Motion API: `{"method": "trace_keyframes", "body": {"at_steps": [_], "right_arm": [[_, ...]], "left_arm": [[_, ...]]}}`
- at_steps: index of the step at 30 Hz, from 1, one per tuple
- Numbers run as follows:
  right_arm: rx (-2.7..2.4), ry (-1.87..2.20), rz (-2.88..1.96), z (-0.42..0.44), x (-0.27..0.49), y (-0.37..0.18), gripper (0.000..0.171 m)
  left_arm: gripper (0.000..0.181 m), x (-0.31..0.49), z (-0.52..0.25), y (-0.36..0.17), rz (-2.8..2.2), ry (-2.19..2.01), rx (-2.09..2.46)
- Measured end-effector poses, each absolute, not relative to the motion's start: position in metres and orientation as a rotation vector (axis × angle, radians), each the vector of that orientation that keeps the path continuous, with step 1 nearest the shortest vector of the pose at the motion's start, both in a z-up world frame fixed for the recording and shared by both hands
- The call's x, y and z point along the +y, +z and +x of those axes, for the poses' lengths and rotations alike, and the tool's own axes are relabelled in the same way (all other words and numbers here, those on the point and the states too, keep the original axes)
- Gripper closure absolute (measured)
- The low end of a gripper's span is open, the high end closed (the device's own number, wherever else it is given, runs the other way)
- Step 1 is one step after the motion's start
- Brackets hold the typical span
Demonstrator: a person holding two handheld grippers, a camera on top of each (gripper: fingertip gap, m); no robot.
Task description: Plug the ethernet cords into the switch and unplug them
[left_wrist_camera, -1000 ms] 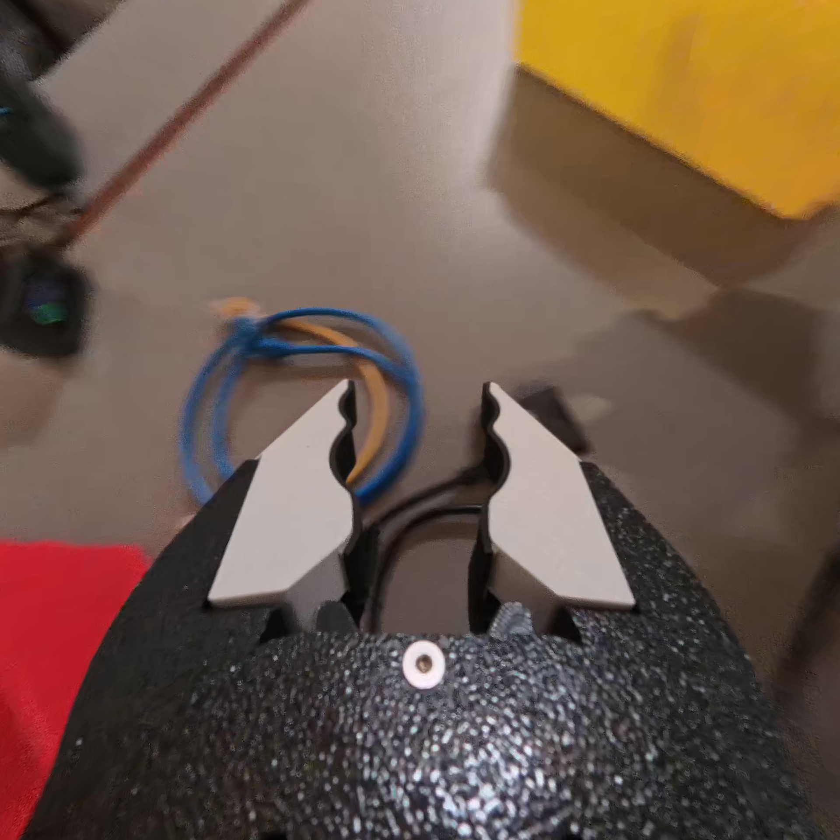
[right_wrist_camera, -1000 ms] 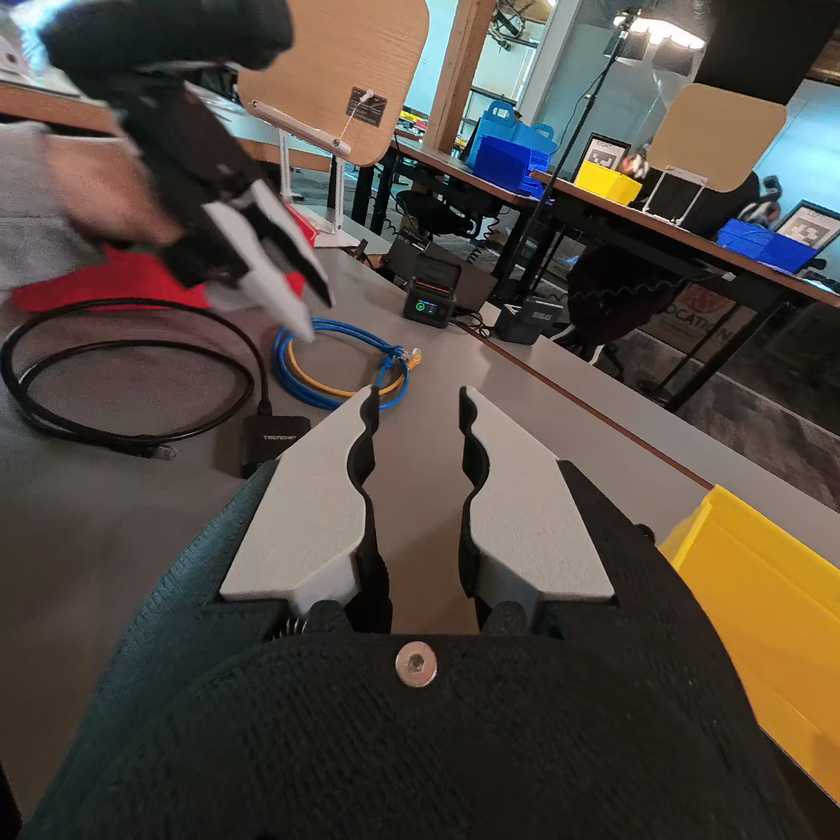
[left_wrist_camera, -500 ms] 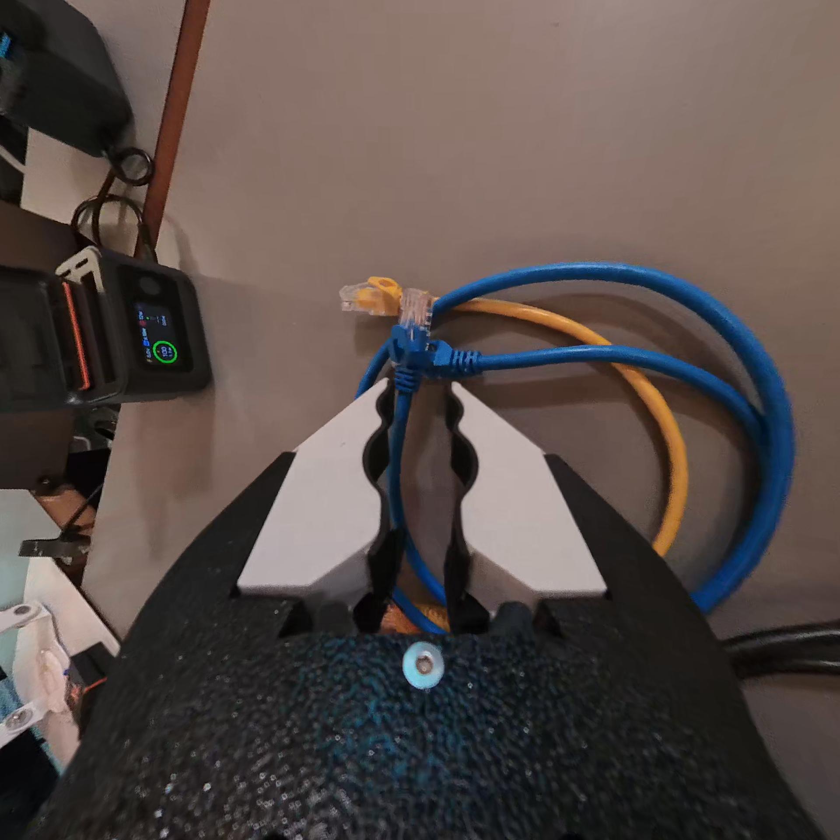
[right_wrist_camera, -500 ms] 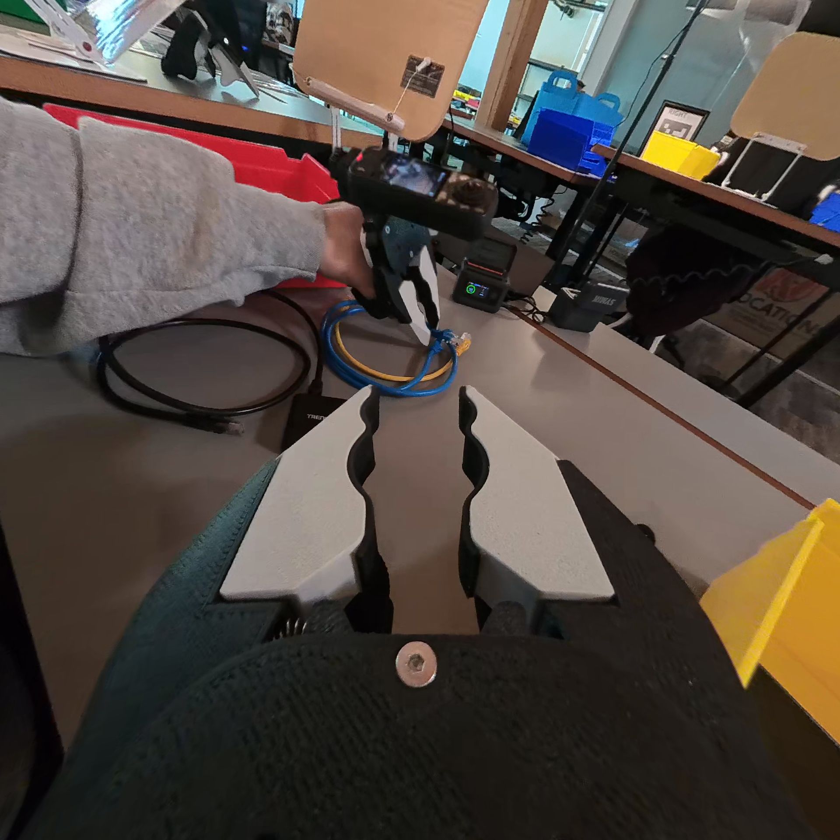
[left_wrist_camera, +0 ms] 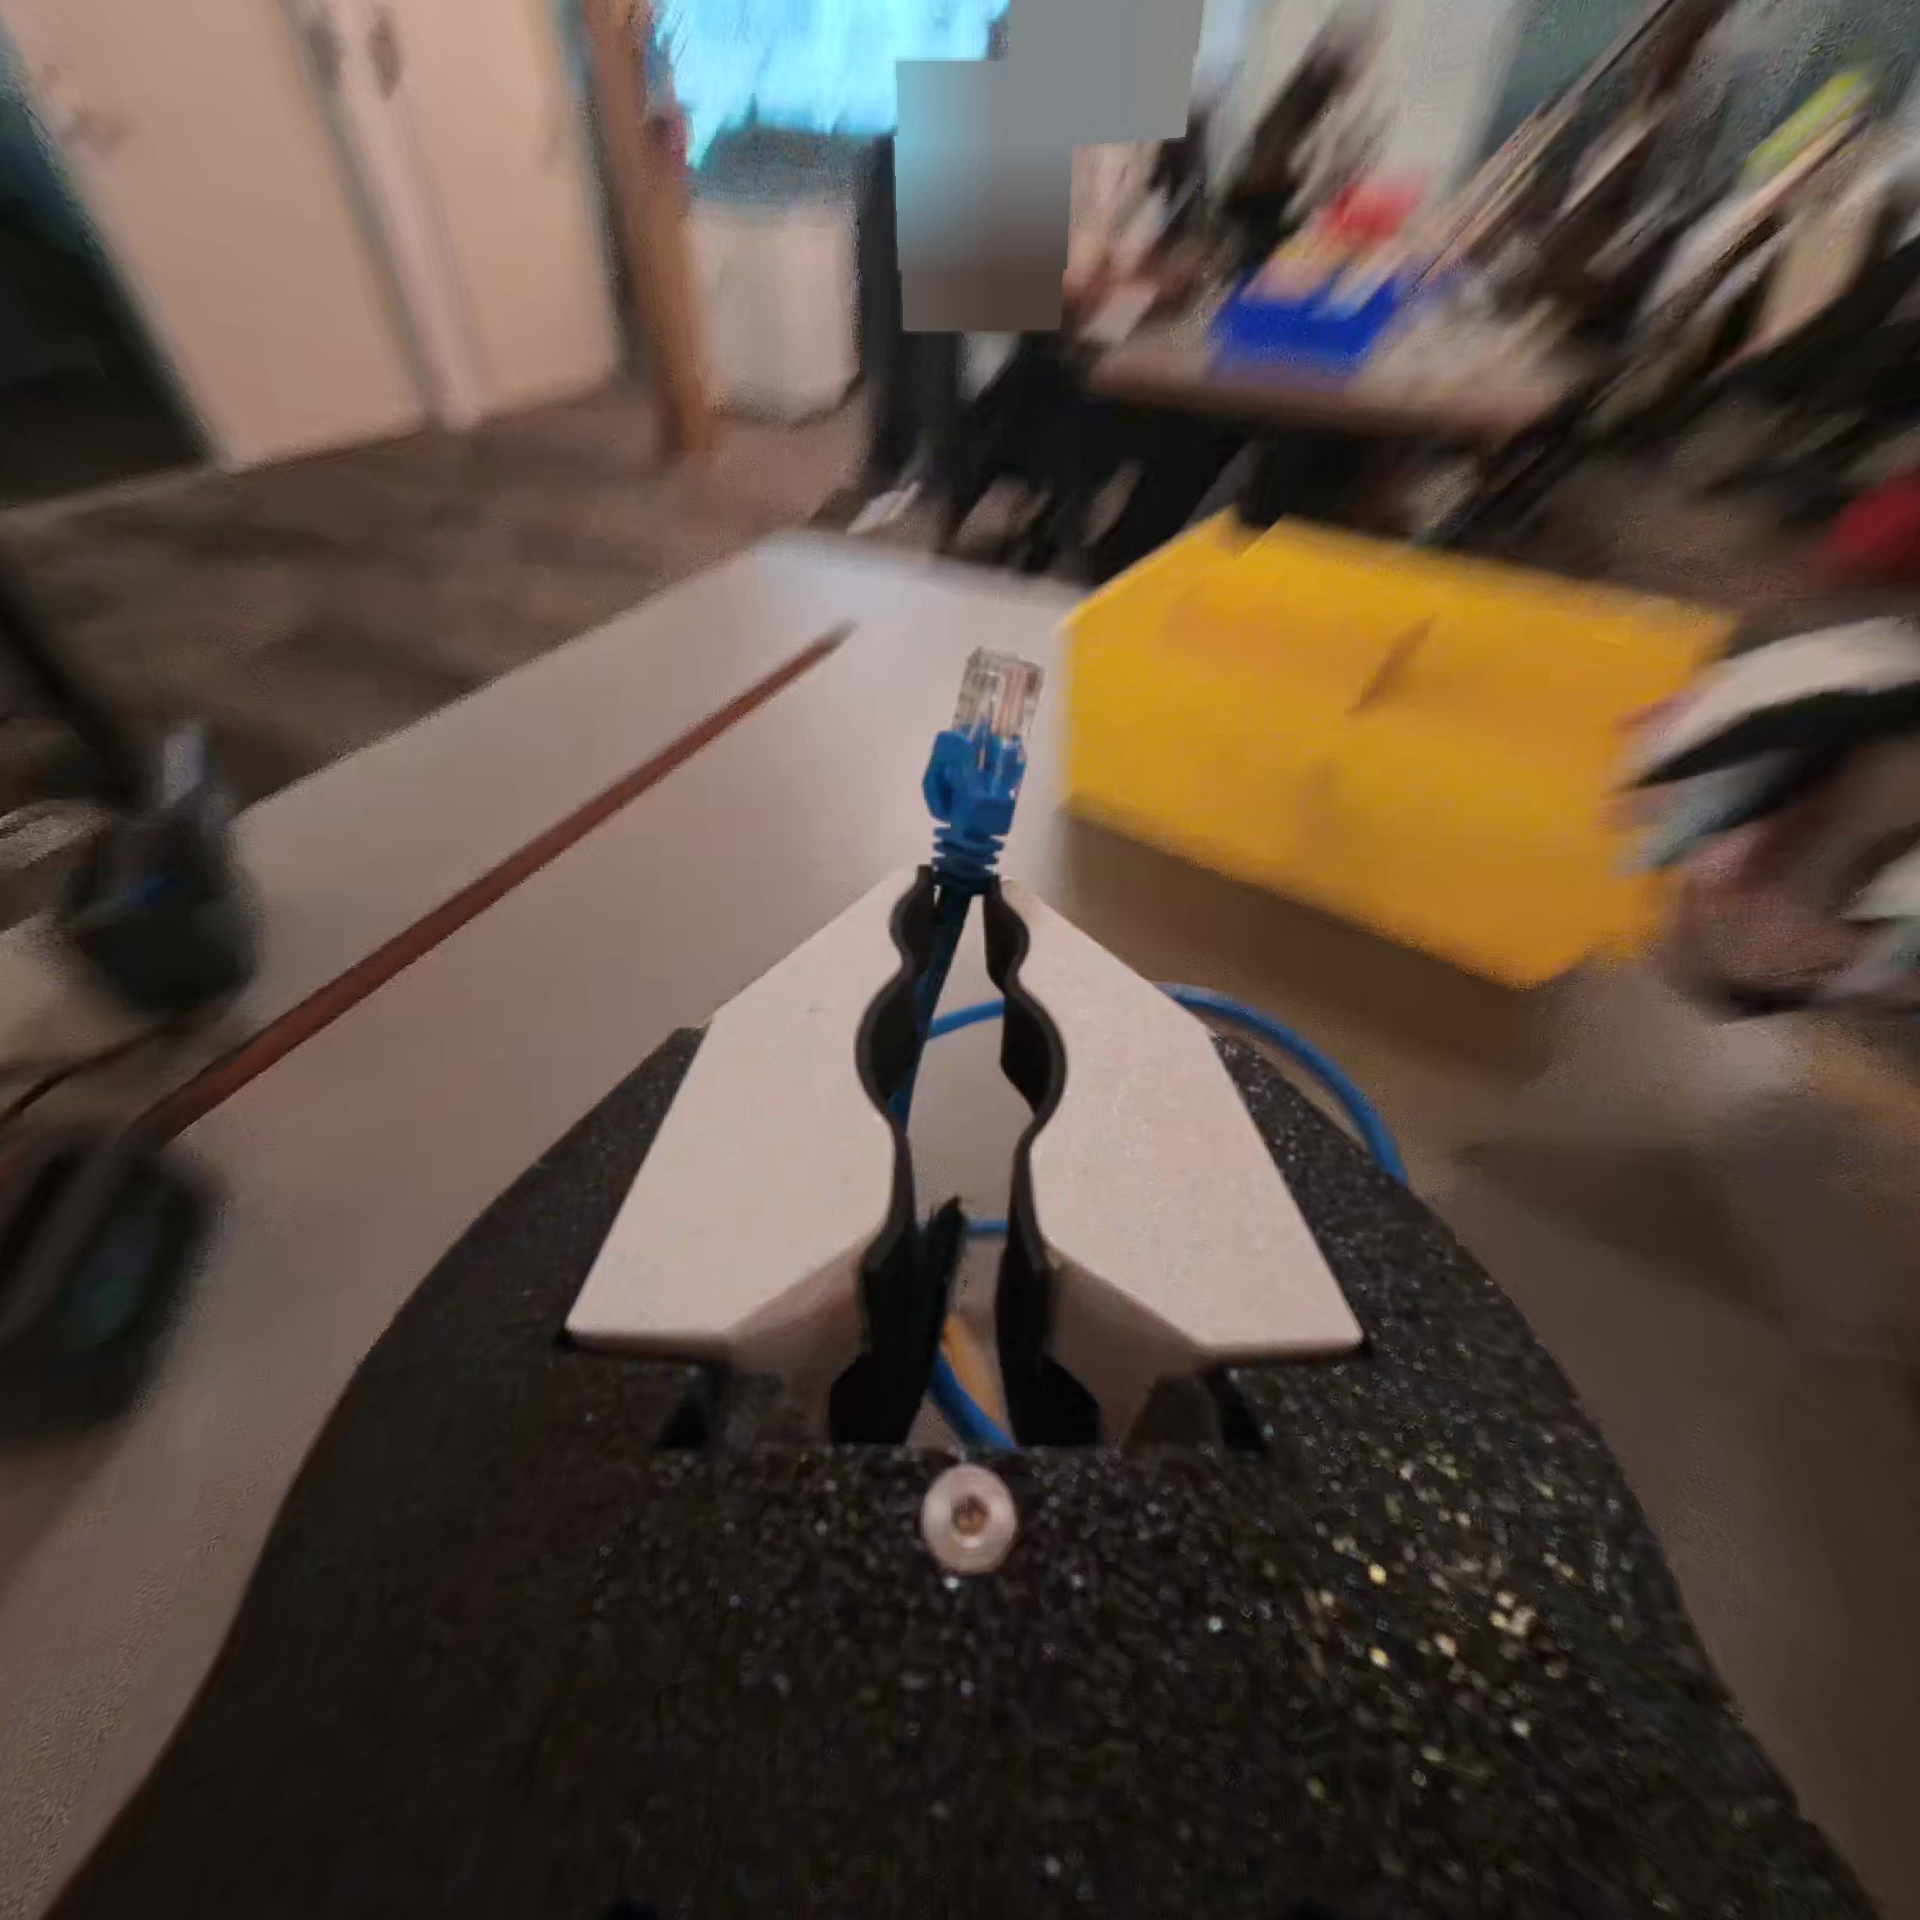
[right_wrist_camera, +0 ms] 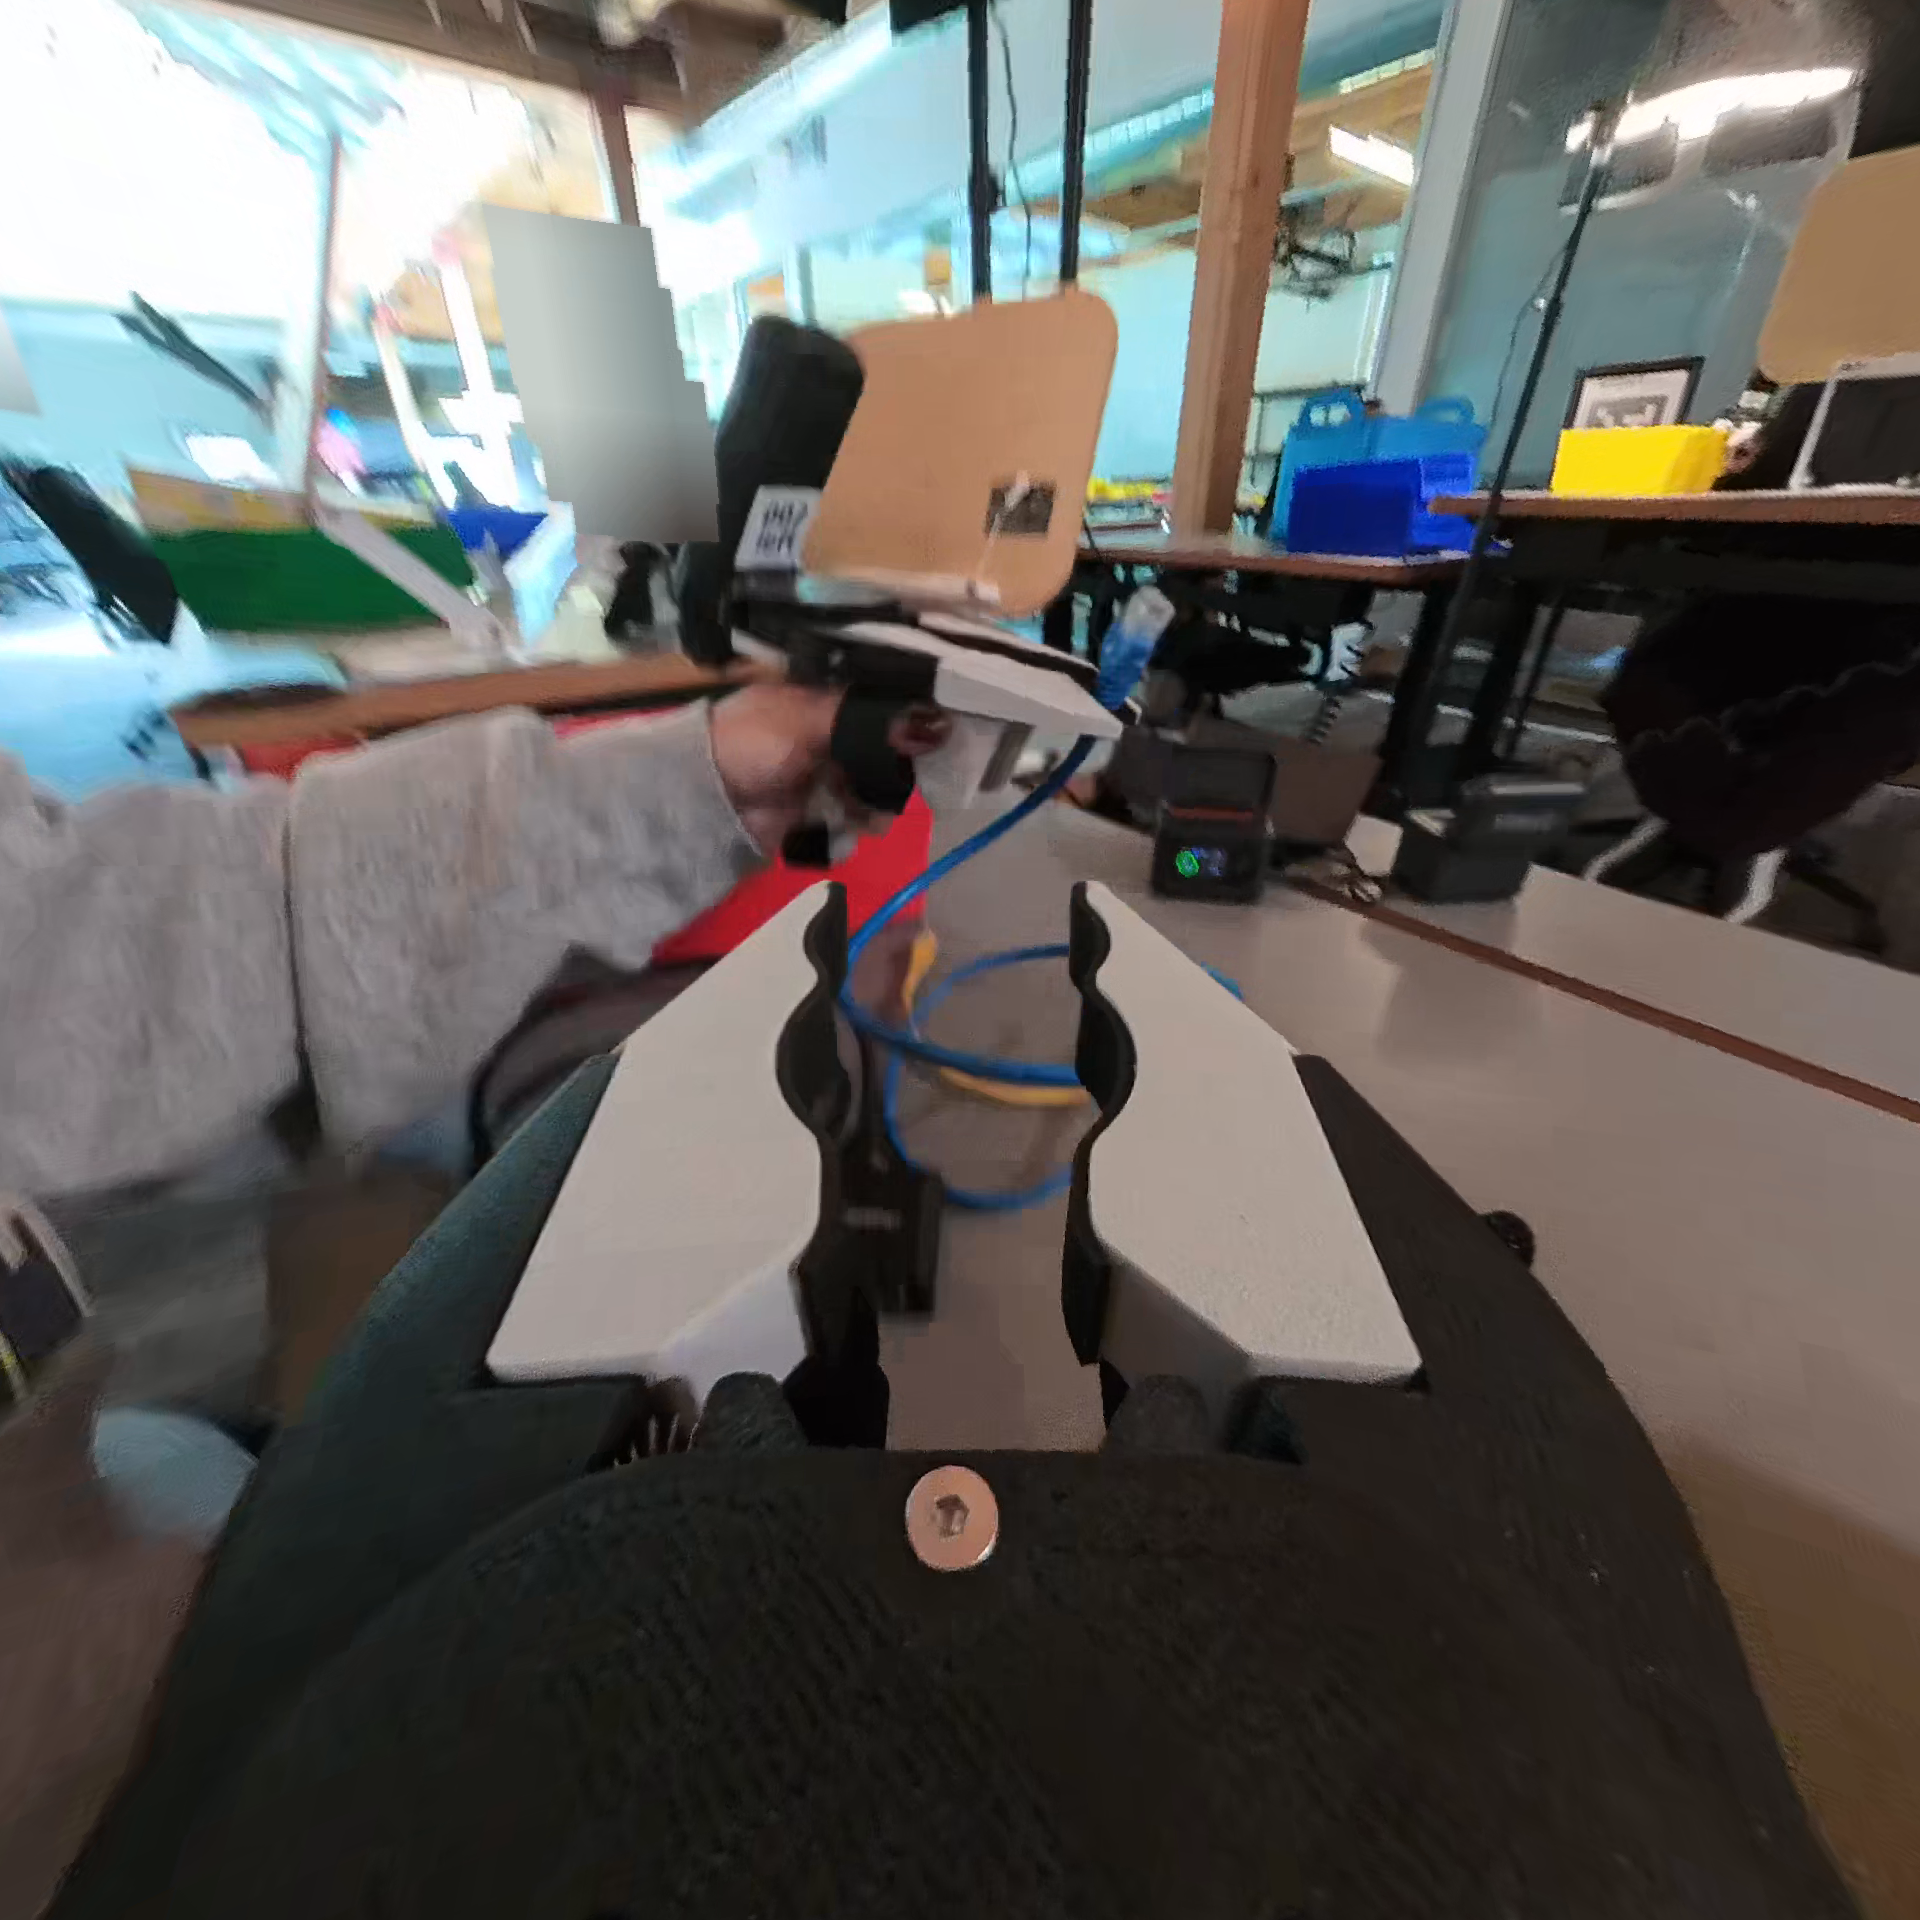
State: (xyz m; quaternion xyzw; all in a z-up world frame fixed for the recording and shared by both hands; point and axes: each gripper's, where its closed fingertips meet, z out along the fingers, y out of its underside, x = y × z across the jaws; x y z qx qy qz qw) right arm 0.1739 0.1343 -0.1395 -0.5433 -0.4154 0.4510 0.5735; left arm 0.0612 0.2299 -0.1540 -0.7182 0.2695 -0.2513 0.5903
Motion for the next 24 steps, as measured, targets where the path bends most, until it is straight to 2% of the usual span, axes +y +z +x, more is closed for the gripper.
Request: {"method": "trace_keyframes", "body": {"at_steps": [1, 5, 10, 13, 17, 22, 24], "right_arm": [[-0.942, 1.108, -1.249, 0.168, 0.137, -0.127, 0.125], [-0.925, 1.244, -1.158, 0.133, 0.142, -0.091, 0.112], [-1.084, 1.209, -1.156, 0.097, 0.137, -0.085, 0.115], [-1.176, 1.219, -1.219, 0.087, 0.133, -0.096, 0.128], [-1.184, 1.243, -1.238, 0.086, 0.131, -0.102, 0.165], [-1.299, 1.032, -1.32, 0.095, 0.137, -0.122, 0.168], [-1.358, 0.892, -1.342, 0.1, 0.142, -0.13, 0.167]], "left_arm": [[0.175, 0.216, 0.073, -0.132, -1.562, -0.73, 0.632], [0.175, 0.167, 0.103, -0.075, -1.248, -1.146, 0.685], [0.176, 0.14, 0.12, -0.059, -1.088, -1.354, 0.715], [0.175, 0.129, 0.122, -0.055, -1.006, -1.453, 0.709], [0.175, 0.121, 0.131, -0.059, -0.979, -1.484, 0.737], [0.171, 0.128, 0.145, -0.08, -1.15, -1.381, 0.786], [0.153, 0.128, 0.157, -0.095, -1.268, -1.208, 0.882]]}}
